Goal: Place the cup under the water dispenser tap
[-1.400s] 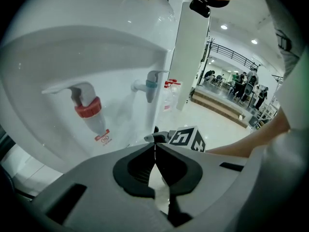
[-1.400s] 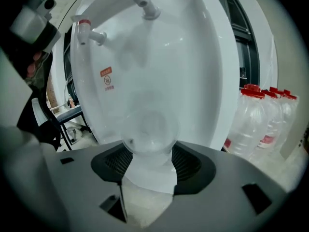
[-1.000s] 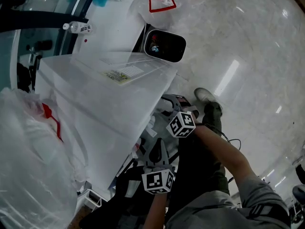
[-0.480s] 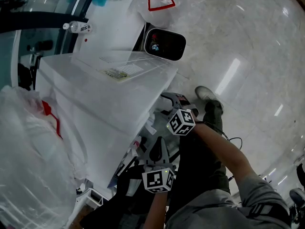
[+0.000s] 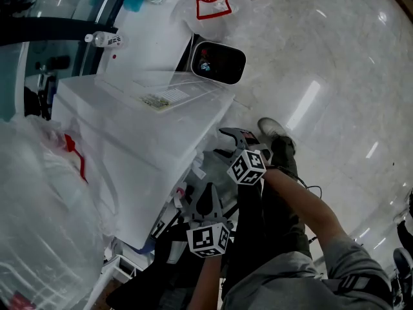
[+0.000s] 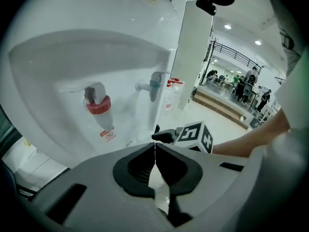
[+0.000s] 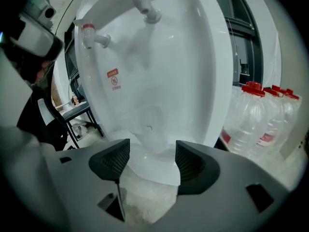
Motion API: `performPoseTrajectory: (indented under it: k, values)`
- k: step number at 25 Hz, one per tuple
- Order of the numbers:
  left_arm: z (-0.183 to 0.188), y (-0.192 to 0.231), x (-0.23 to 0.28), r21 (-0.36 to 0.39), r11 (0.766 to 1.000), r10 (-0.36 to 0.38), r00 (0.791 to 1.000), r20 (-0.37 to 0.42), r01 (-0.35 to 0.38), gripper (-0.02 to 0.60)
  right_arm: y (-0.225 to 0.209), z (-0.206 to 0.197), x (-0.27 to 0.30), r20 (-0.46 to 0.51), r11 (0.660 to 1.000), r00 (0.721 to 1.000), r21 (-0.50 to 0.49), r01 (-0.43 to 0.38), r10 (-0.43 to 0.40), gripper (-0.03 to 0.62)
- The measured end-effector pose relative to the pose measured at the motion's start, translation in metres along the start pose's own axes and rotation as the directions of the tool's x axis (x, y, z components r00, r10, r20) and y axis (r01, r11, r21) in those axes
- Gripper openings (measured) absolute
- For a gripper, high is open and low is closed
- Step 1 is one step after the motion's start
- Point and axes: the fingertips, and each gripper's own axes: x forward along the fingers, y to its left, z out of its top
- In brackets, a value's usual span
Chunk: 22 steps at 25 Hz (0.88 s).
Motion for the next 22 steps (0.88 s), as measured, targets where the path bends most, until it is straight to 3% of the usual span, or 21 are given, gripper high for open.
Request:
performPoseTrajectory:
  k: [10, 22]
  values:
    - [0.034, -0.011, -0.007, -0.011, 1.000, 0.008, 1.000, 0.026, -0.007, 0.011, -0.013, 0.018, -0.055, -0.013, 1.000, 1.000, -0.003, -0.001, 0.000, 0.255]
    - [0.093, -0.056, -0.040, 0.001, 1.000, -0.015, 0.994, 0.105, 0.015, 0.012, -0.022, 0.089, -0.140, 0.070, 1.000, 0.998, 0.020, 0.004, -0.005, 0.116]
